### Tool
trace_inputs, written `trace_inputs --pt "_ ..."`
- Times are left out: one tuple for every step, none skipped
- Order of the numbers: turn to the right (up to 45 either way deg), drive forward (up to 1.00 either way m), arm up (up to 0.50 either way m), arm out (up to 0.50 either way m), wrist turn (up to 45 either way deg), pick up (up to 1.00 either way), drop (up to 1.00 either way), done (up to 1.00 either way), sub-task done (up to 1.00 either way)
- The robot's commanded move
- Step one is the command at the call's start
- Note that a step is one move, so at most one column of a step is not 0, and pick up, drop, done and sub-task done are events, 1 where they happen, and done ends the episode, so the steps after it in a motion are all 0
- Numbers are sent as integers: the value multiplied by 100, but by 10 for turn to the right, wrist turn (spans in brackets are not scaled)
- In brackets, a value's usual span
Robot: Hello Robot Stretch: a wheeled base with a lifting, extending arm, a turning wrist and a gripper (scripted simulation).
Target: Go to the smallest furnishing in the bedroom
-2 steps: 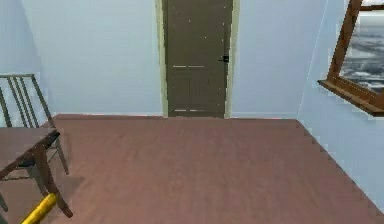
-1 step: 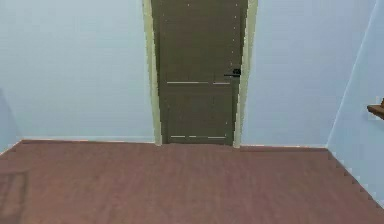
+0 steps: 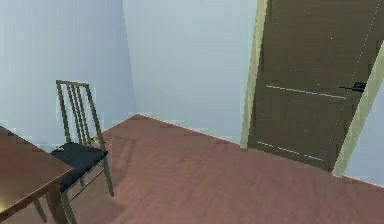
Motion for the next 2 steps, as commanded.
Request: trace_inputs --pt "0 95 0 0 0 0 0 0 0" --pt "-390 0 0 0 0 0 0 0 0"
